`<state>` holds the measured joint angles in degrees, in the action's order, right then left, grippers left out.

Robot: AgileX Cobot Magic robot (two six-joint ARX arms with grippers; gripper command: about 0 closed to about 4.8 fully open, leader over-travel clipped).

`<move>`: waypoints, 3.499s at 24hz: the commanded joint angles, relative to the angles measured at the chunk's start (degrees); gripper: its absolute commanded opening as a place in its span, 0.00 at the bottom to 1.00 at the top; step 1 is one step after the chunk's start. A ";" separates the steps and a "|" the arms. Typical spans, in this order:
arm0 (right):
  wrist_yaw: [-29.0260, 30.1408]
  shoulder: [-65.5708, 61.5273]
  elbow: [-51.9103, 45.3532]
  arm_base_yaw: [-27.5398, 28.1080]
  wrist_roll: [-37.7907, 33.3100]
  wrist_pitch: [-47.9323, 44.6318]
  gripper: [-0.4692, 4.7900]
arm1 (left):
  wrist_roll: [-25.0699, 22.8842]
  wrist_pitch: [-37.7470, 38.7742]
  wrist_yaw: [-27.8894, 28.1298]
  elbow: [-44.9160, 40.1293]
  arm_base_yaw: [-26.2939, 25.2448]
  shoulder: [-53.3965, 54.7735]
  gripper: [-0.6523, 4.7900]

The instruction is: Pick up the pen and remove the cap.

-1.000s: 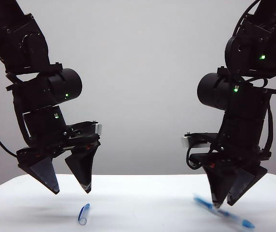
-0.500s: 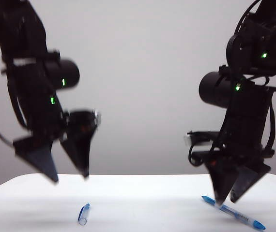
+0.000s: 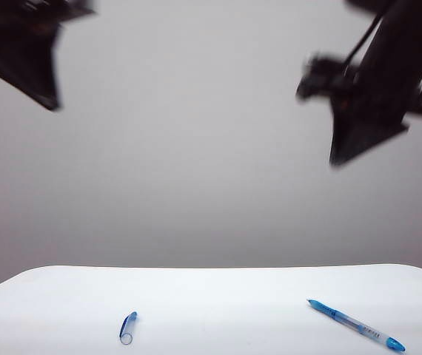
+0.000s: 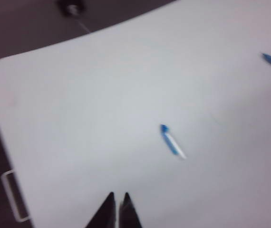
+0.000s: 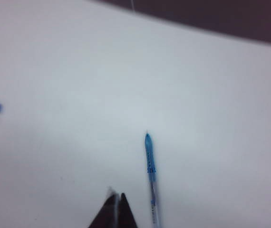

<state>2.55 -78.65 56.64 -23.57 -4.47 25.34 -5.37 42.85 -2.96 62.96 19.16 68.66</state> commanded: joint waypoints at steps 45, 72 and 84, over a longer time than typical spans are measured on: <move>-6.12 69.40 -56.59 15.76 -4.63 -32.06 0.08 | 8.39 -37.73 -6.23 -62.60 -19.19 -67.34 0.11; -10.54 69.35 -56.59 15.65 -3.41 -16.02 0.08 | 7.32 -32.59 0.00 -62.60 -19.17 -67.25 0.12; -10.01 69.31 -56.59 15.65 -3.45 -15.69 0.08 | 7.67 -32.59 -0.04 -62.60 -19.17 -67.28 0.12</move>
<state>-7.51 -9.34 0.43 -7.88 -7.88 9.93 2.33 9.76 -3.20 0.32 0.05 1.34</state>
